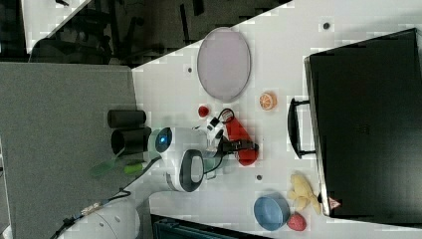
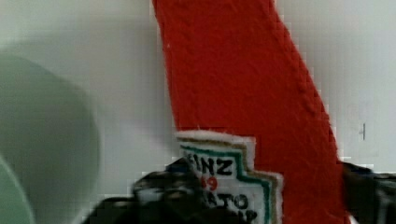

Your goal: Pick Ketchup from the table and place it in strainer.

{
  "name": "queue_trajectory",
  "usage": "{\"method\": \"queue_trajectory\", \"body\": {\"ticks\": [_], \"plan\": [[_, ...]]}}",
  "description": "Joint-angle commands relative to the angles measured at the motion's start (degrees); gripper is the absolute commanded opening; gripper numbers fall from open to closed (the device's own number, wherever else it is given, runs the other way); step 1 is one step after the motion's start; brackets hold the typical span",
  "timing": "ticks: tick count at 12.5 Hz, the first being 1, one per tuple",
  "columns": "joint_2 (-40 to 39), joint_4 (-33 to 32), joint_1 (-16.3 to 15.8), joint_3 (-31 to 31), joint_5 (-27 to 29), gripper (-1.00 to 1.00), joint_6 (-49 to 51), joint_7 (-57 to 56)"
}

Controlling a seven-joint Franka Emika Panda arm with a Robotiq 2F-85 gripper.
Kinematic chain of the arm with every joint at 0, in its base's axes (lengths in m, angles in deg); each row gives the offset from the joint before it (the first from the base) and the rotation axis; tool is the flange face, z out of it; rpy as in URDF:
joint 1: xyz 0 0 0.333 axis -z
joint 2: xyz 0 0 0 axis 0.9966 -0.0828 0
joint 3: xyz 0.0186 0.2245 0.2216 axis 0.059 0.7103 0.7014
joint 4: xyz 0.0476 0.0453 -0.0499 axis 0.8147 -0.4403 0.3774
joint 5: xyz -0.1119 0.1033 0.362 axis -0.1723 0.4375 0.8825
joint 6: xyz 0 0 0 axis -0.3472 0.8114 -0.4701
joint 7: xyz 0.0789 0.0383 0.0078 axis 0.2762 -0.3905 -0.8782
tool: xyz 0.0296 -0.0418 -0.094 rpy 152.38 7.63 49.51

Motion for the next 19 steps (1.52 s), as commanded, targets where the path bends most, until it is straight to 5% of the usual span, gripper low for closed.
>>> {"method": "queue_trajectory", "body": {"ticks": [1,4,12,19], "plan": [[3.47,2.41,0.34,-0.06,-0.18,0.24,-0.13,-1.87],[9.02,3.62,0.34,-0.01,-0.18,0.24,5.4,-1.84],[25.86,17.15,-0.42,3.8,0.4,0.24,41.29,6.56],[25.27,19.85,-2.34,17.67,1.36,0.24,42.03,24.73]]}}
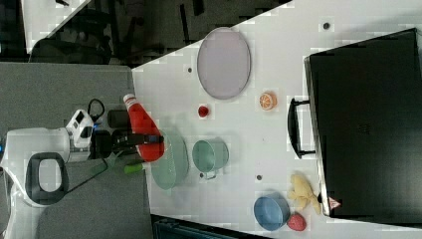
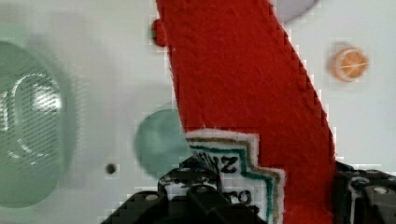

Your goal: Pick Ketchup from the table and place it in strainer.

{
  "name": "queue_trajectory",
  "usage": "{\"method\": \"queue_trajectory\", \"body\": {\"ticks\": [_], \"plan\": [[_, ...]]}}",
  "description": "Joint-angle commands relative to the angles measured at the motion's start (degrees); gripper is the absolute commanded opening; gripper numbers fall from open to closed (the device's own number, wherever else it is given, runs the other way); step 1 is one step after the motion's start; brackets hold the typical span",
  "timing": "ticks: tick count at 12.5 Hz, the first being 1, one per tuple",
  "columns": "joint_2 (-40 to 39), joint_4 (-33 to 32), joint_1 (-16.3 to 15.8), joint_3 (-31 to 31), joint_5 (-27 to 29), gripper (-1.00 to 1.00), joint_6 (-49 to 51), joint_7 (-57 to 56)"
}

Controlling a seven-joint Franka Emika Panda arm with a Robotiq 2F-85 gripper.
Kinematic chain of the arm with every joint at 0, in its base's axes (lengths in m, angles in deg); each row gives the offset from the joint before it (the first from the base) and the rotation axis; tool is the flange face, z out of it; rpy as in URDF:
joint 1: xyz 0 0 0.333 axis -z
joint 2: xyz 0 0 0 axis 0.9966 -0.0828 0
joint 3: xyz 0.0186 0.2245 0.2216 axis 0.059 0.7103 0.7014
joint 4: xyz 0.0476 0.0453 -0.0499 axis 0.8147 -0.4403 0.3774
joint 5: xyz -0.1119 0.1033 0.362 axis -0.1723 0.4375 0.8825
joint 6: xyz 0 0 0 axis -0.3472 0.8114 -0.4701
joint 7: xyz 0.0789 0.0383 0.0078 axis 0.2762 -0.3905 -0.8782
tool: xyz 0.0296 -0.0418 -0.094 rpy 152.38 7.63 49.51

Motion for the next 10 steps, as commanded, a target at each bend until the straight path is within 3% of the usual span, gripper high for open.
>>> {"method": "queue_trajectory", "body": {"ticks": [1,6,10], "plan": [[-1.91,-1.31,-2.59,6.93,0.41,0.24,-0.22,14.77],[-9.09,-1.89,-3.51,17.44,0.41,0.24,-12.22,28.42],[-18.95,-3.18,-5.43,21.17,-0.02,0.24,-26.44,37.21]]}}
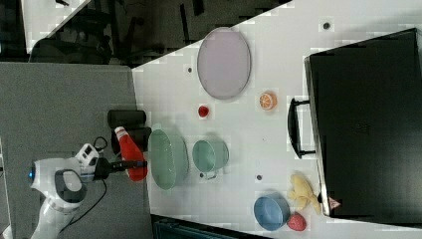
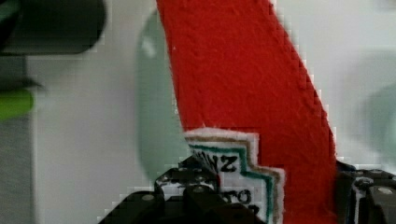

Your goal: Pick Ketchup from the table and place it in strainer.

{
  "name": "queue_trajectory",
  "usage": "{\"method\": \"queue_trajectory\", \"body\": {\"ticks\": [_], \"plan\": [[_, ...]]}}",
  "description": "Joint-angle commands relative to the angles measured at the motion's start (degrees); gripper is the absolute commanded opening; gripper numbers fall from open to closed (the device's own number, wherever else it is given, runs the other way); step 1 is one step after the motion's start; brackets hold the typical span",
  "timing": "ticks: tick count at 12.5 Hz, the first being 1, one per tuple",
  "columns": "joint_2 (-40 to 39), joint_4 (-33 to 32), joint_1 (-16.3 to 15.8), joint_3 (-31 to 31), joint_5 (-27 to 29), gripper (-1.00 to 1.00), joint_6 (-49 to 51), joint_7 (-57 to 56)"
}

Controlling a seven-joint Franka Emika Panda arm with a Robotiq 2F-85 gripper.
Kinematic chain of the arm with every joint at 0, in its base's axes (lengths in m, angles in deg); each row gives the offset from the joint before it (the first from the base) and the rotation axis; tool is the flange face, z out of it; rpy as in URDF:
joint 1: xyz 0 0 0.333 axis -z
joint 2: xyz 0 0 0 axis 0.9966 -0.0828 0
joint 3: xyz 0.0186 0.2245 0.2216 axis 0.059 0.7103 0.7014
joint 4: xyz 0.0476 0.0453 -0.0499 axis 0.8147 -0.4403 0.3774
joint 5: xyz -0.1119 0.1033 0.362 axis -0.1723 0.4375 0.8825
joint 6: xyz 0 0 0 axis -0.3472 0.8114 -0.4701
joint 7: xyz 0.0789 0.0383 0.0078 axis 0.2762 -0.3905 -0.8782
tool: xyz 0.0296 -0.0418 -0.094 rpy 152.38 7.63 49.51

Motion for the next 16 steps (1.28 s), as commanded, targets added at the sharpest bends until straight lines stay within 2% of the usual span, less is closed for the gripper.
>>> {"method": "queue_trajectory", "body": {"ticks": [1,2,5,9,13,16], "plan": [[-5.31,-0.53,-1.0,-1.04,-1.15,0.24,-8.36,11.79],[-7.24,-0.95,-1.58,-1.12,-2.58,0.32,-11.19,14.34],[-10.85,-1.77,-1.89,-1.29,-5.68,0.96,-14.21,17.01],[-7.17,-1.07,-0.48,-1.25,-5.14,1.0,-14.08,17.44],[1.66,-0.41,5.56,-2.36,-3.95,1.0,-13.09,17.52],[8.8,1.82,10.44,-6.73,-3.95,1.0,-3.94,17.52]]}}
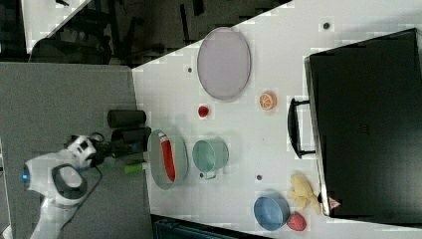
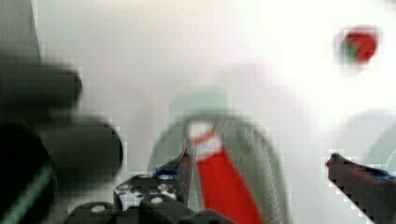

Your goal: Pick Ketchup from the table and place it in strainer.

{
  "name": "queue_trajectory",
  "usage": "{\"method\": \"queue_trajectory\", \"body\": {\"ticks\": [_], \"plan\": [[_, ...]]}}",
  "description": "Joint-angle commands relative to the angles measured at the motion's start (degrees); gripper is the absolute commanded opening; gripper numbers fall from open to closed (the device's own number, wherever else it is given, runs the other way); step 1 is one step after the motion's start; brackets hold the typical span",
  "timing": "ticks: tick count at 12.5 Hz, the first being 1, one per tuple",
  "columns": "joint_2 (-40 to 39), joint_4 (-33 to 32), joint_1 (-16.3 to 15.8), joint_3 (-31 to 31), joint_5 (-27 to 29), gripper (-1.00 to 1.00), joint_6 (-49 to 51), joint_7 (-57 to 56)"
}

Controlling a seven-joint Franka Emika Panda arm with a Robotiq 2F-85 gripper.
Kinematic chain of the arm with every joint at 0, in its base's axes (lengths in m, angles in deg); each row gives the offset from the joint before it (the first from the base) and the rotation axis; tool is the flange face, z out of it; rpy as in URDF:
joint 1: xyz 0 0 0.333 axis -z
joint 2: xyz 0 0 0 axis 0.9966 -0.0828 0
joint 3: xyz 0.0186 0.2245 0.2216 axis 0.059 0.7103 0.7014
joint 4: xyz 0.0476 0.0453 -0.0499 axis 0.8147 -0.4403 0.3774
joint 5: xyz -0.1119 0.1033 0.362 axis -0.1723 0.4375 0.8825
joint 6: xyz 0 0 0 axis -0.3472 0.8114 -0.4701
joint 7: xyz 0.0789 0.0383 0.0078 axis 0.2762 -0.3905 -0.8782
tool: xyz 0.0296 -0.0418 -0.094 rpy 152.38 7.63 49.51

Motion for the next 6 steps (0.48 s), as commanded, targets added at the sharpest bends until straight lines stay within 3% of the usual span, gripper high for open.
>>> {"method": "queue_trajectory", "body": {"ticks": [1,6], "plan": [[5.41,3.24,6.47,-7.13,0.13,1.0,9.33,3.79],[11.05,13.19,8.37,-19.57,0.17,1.0,32.38,1.21]]}}
